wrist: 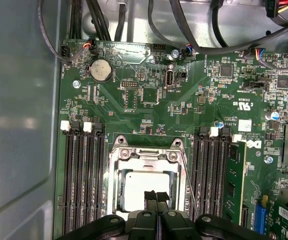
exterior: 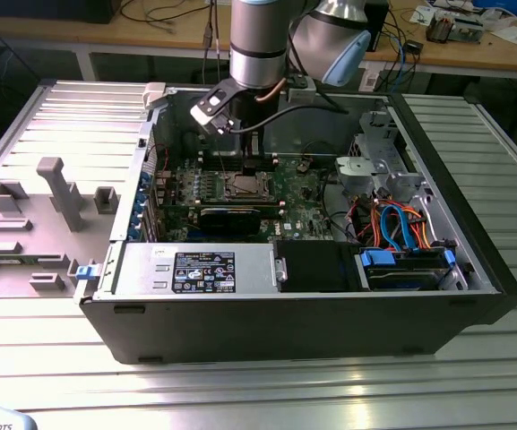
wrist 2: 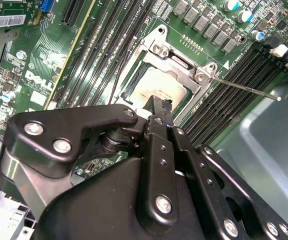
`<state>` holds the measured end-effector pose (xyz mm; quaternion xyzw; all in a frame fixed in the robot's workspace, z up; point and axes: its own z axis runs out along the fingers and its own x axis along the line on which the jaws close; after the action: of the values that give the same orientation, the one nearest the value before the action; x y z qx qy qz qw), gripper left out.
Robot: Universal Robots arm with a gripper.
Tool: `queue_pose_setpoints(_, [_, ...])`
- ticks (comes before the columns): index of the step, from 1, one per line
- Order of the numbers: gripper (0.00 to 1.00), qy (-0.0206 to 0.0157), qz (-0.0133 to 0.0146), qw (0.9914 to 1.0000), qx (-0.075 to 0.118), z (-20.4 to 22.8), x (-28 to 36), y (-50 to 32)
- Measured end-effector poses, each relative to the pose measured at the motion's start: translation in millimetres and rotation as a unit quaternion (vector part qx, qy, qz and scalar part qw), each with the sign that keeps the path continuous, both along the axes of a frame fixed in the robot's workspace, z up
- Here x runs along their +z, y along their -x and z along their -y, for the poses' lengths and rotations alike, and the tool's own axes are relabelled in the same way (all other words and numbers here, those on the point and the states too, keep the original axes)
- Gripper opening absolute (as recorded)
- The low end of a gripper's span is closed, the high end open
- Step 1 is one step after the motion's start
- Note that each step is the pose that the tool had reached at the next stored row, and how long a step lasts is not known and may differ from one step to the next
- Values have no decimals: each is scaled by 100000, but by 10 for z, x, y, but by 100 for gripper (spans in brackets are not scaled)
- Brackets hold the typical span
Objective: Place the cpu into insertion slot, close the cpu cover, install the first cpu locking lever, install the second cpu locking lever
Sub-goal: 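Install the first cpu locking lever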
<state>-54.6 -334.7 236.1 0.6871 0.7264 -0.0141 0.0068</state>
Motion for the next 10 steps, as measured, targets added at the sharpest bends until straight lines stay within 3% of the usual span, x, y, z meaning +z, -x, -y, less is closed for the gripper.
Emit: queue_pose_setpoints(10, [11,-3,4,100000,-1,0,20,0])
